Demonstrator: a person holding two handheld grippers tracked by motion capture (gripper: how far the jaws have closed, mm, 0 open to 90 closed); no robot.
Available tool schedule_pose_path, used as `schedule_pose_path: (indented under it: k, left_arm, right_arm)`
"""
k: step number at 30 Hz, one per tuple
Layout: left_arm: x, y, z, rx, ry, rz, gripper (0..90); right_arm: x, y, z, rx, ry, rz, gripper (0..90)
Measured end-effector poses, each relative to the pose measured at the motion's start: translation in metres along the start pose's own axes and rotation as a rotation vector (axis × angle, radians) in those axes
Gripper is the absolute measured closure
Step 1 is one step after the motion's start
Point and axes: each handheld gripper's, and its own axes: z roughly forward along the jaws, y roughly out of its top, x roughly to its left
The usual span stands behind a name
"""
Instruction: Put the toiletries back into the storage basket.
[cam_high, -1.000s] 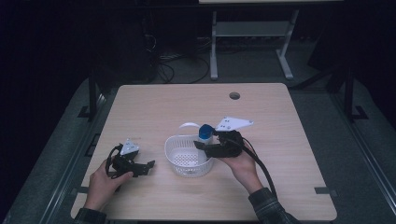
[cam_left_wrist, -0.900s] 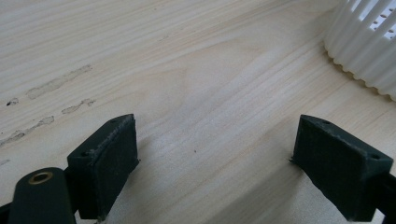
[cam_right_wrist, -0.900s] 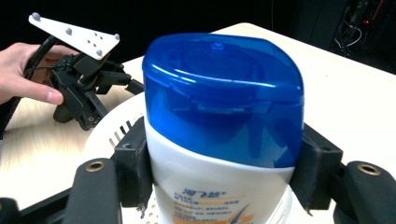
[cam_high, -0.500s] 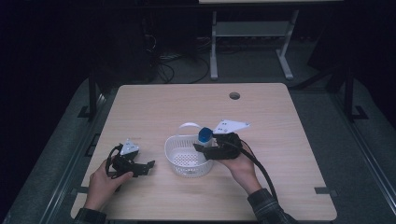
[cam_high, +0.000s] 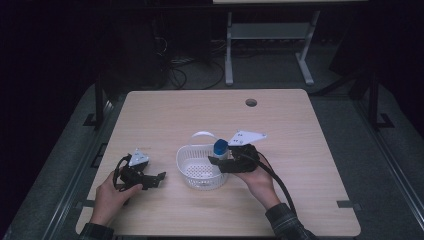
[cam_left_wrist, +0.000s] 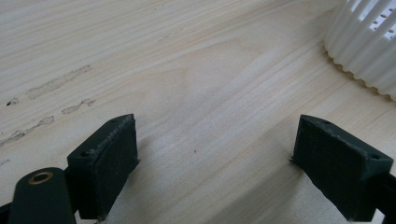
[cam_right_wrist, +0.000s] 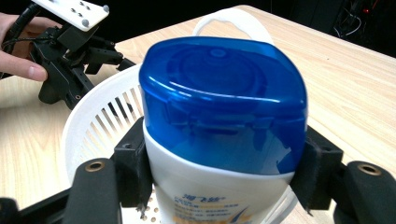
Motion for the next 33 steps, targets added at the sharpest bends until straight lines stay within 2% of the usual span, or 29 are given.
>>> schedule_pose_path:
  k: [8, 11, 20, 23, 33]
  left_arm:
    - [0.000, 0.000, 0.000, -0.002, 0.001, -0.002, 12.9]
    - [0.000, 0.000, 0.000, -0.003, 0.001, -0.002, 12.9]
    - [0.000, 0.000, 0.000, 0.002, 0.000, 0.004, 12.9]
    - [0.000, 0.000, 0.000, 0.003, 0.000, 0.004, 12.9]
    - [0.000, 0.000, 0.000, 0.004, 0.002, 0.001, 12.9]
  right_arm:
    - [-0.001, -0.001, -0.002, -0.002, 0.016, 0.006, 33.2]
    - [-0.002, -0.001, -0.002, -0.014, 0.057, 0.030, 30.5]
    - [0.002, 0.001, -0.001, -0.009, 0.099, 0.032, 11.5]
    - [0.003, 0.001, -0.002, -0.015, 0.108, 0.039, 1.0]
    - [0.003, -0.001, -0.011, -0.010, 0.105, 0.047, 0.0]
